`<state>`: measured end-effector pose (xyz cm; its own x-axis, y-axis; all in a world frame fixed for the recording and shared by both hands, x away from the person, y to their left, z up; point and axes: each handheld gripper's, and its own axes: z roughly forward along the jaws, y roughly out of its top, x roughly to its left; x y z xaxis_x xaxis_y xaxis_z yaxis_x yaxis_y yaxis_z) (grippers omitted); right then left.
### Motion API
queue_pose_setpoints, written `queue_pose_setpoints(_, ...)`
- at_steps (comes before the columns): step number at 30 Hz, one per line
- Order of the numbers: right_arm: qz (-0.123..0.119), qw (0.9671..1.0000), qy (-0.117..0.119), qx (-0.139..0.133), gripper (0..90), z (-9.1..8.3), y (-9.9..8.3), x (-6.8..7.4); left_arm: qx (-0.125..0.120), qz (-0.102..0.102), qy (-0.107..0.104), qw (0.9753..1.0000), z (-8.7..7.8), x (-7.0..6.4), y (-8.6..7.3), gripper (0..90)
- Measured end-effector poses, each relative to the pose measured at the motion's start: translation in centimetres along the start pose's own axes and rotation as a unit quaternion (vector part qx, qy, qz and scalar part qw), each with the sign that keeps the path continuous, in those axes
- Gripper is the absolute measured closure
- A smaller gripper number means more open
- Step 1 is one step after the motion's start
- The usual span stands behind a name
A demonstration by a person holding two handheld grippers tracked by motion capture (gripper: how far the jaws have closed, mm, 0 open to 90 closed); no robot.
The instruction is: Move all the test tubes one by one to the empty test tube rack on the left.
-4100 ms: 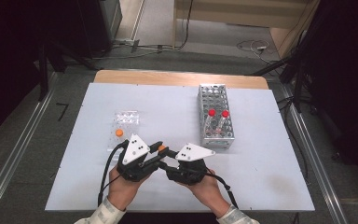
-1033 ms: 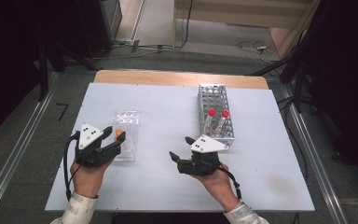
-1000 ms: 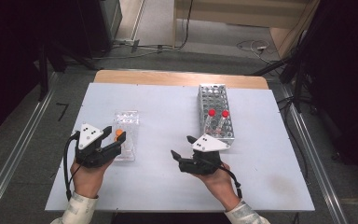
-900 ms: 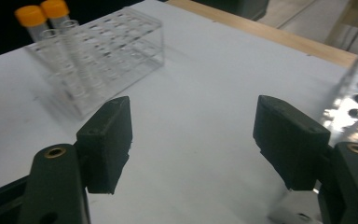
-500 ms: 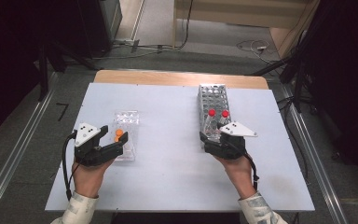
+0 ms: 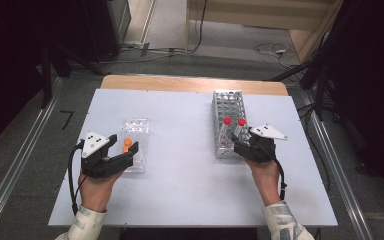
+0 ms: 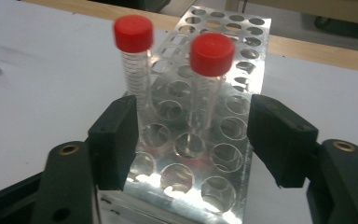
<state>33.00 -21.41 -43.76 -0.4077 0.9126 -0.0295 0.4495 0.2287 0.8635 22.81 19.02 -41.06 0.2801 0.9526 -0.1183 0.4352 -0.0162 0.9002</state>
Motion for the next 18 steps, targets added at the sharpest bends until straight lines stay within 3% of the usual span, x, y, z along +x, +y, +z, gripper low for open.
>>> queue_pose_setpoints(10, 0.01, 0.9997, 0.002, -0.022, 56.6, 1.4, -0.2, -0.8, 0.006, 0.003, 0.002, 1.0, 0.3, -0.2, -0.2, 27.0)
queue_pose_setpoints(18, 0.007, 0.9998, 0.003, -0.016, 67.8, 2.4, -0.2, -0.9, 0.001, 0.002, 0.004, 1.0, 0.2, -0.3, -0.2, 26.9)
